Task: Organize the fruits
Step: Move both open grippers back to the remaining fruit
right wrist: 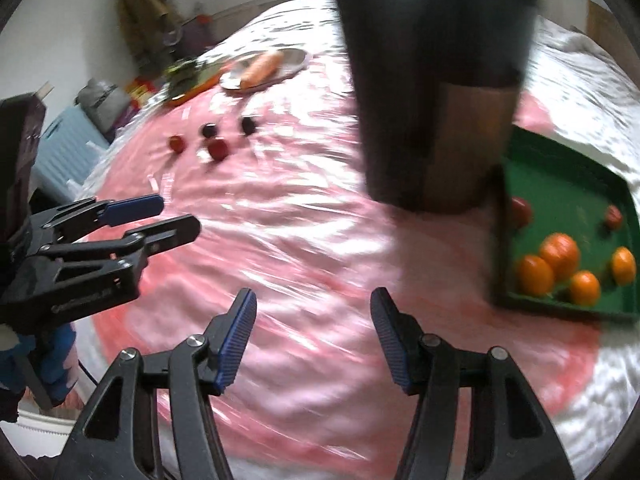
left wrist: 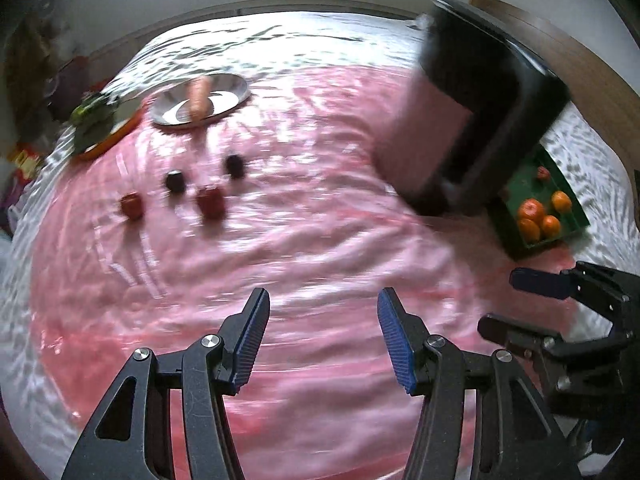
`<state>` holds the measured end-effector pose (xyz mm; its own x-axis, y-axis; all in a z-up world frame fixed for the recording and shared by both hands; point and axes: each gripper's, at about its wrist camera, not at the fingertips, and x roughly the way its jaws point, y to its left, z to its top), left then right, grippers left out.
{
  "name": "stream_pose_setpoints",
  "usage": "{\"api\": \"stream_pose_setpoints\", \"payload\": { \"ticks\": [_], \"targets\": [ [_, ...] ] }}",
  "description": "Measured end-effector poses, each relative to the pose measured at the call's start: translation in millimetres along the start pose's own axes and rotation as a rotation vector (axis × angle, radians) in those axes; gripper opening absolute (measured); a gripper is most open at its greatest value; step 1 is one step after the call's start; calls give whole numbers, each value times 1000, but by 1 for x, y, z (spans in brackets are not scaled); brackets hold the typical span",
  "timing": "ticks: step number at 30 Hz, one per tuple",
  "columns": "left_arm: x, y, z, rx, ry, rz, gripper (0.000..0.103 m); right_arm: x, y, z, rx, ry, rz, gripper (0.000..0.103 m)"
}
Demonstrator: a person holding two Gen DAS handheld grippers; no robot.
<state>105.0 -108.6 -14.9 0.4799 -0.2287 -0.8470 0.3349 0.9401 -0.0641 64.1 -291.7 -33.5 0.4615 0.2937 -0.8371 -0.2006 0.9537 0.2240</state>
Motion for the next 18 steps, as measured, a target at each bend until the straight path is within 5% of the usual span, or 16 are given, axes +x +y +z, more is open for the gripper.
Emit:
{"api": "stream_pose_setpoints", "payload": {
  "ticks": [18],
  "targets": [
    [34,140,19,-248,-2,154,50,83,89,71,-90,-15,128,103]
  ]
}}
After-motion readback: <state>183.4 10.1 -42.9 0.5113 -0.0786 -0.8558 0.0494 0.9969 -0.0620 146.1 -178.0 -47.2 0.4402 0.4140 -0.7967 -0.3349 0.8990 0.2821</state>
